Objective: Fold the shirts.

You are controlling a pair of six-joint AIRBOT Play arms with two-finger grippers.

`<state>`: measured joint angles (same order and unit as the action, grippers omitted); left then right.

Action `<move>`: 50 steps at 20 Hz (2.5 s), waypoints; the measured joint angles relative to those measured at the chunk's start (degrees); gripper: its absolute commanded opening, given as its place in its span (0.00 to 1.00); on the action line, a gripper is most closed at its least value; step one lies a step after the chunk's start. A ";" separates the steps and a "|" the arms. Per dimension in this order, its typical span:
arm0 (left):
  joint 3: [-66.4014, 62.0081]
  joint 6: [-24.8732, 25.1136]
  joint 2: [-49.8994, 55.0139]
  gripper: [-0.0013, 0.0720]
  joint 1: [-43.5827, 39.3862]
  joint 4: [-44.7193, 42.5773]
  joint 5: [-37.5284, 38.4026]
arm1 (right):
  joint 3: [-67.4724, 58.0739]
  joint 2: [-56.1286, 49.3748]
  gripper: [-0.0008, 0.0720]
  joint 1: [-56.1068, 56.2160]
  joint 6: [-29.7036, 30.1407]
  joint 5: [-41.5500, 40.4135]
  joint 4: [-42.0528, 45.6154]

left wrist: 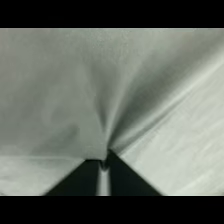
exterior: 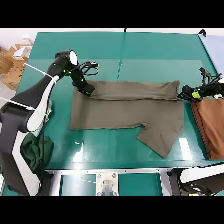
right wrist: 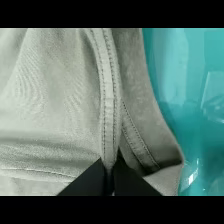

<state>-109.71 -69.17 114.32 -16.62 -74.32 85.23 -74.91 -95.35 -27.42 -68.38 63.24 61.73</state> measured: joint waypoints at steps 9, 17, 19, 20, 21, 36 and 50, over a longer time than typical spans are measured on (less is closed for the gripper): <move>-2.54 -9.29 -3.39 0.04 0.96 -2.36 9.18 | 0.79 6.49 0.04 -3.39 -3.48 5.51 0.07; 26.12 -15.50 -28.17 0.04 1.33 -3.15 6.16 | 23.56 28.87 0.04 -11.43 -8.22 7.43 0.24; 41.09 -18.23 -38.49 0.05 1.33 -2.93 -0.81 | 29.64 35.12 0.05 -14.62 -9.62 6.91 0.33; 47.91 -19.91 -43.32 0.27 1.33 -2.12 -4.59 | 32.46 38.07 0.21 -16.20 -10.25 6.80 0.33; 54.84 -21.64 -47.58 0.78 1.31 -1.09 -8.37 | 34.80 40.46 0.35 -17.40 -10.64 6.40 0.37; 88.98 -27.98 -56.00 0.82 -2.91 29.46 -57.24 | 51.06 46.31 0.69 -19.87 -15.06 0.81 -1.22; 87.78 -25.42 -49.37 0.04 -7.74 32.68 -69.09 | 54.34 41.62 0.71 -16.85 -19.78 4.11 -0.24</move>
<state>-21.93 -94.59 64.95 -24.36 -41.65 16.14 -20.58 -53.74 -44.27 -88.16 67.35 61.49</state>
